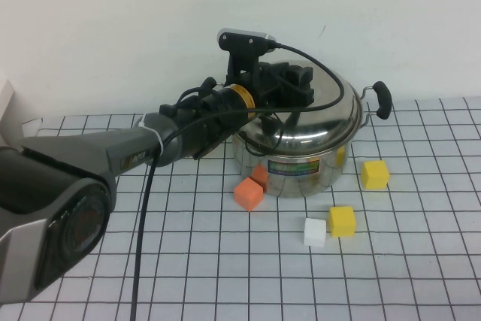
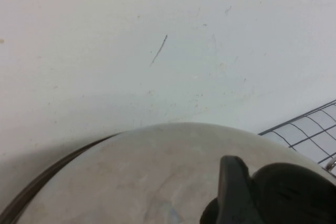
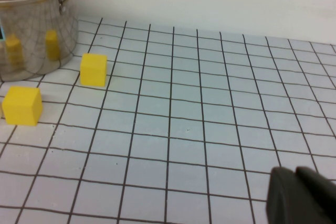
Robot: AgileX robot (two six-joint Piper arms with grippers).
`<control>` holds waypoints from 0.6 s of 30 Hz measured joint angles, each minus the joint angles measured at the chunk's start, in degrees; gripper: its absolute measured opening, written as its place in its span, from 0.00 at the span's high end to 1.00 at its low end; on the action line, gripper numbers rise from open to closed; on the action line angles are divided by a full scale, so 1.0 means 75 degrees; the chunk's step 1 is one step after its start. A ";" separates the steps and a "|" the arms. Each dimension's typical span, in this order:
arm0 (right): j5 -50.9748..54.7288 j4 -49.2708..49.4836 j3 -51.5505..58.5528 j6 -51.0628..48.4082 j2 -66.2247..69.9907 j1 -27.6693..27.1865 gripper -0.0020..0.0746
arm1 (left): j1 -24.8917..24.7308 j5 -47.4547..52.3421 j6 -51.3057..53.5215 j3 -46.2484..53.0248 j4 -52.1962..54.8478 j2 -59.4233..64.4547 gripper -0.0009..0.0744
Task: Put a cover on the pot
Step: Place the pot lid on the pot
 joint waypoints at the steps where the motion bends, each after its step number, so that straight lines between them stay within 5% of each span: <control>1: 0.0000 0.0000 0.0000 0.0000 0.0000 0.0000 0.96 | 0.0015 0.0000 -0.0119 -0.0013 0.0076 0.0000 0.55; 11: 0.0000 0.0000 0.0000 0.0000 0.0000 0.0000 0.96 | 0.0042 -0.0101 -0.0667 -0.0013 0.0841 0.0000 0.53; 18: 0.0000 0.0000 0.0000 0.0000 0.0000 0.0000 0.96 | 0.0042 -0.0055 -0.1077 -0.0013 0.1221 -0.0110 0.42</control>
